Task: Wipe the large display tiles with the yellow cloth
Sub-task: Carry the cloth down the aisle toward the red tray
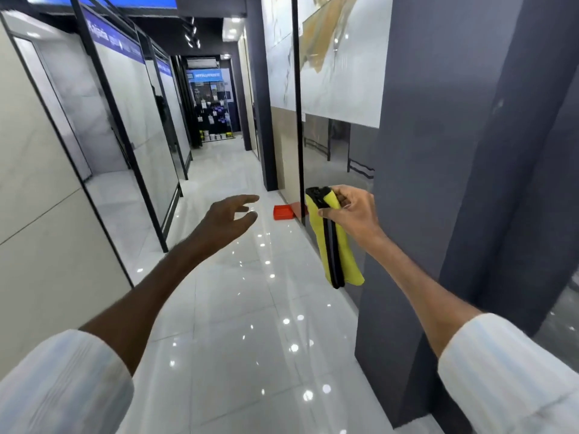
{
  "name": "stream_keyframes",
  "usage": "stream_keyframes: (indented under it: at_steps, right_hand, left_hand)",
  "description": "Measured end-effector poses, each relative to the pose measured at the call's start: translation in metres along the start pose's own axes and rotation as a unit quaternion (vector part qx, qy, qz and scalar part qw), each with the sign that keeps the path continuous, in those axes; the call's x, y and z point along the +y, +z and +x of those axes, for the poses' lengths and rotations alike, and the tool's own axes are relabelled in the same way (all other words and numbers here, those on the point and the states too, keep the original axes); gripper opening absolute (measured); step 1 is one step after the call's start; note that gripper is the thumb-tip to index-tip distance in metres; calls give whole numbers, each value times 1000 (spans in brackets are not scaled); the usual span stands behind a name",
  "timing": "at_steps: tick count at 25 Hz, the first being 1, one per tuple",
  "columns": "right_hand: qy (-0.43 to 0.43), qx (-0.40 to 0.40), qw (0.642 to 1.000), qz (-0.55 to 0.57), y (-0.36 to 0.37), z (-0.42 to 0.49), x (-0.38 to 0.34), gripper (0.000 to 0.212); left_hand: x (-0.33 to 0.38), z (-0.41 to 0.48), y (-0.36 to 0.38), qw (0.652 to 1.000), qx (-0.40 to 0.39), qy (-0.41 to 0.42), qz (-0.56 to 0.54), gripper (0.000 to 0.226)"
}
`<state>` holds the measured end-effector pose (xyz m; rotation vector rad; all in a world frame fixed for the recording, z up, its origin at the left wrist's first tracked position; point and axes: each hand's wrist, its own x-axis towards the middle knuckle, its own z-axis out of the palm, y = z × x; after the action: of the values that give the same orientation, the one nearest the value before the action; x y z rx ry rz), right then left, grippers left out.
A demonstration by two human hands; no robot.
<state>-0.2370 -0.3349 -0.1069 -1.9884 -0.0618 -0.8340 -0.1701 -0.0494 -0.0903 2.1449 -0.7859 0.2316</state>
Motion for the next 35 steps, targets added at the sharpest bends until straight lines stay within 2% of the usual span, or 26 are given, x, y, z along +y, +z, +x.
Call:
stream_keyframes:
  at_steps: [8,14,19,22,29,32,35]
  right_hand:
    - [0,-64,998,-2,122,237,110,45]
    - [-4,-77,997,-4,243,404,222,44]
    - [-15,-89,996,-16,335,547,285,43]
    - [1,-69,998,-9,374,627,334,45]
    - [43,-40,998,-11,476,799,516,40]
    - [103,-63,992,-20,526,877,608,39]
    - [136,-79,986,-55,571,952,683,47]
  left_hand:
    - [-136,227,1,999,35,-37,17,40]
    - [-283,407,-2,997,63,-35,6,42]
    - [-392,569,-6,998,35,-44,-18,43]
    - [-448,665,2,998,12,-53,-20,44]
    - [-605,870,56,997,-31,-64,-40,46]
    - [-684,959,90,991,-60,-113,-48,56]
    - [-750,1034,115,982,-69,-166,-64,65]
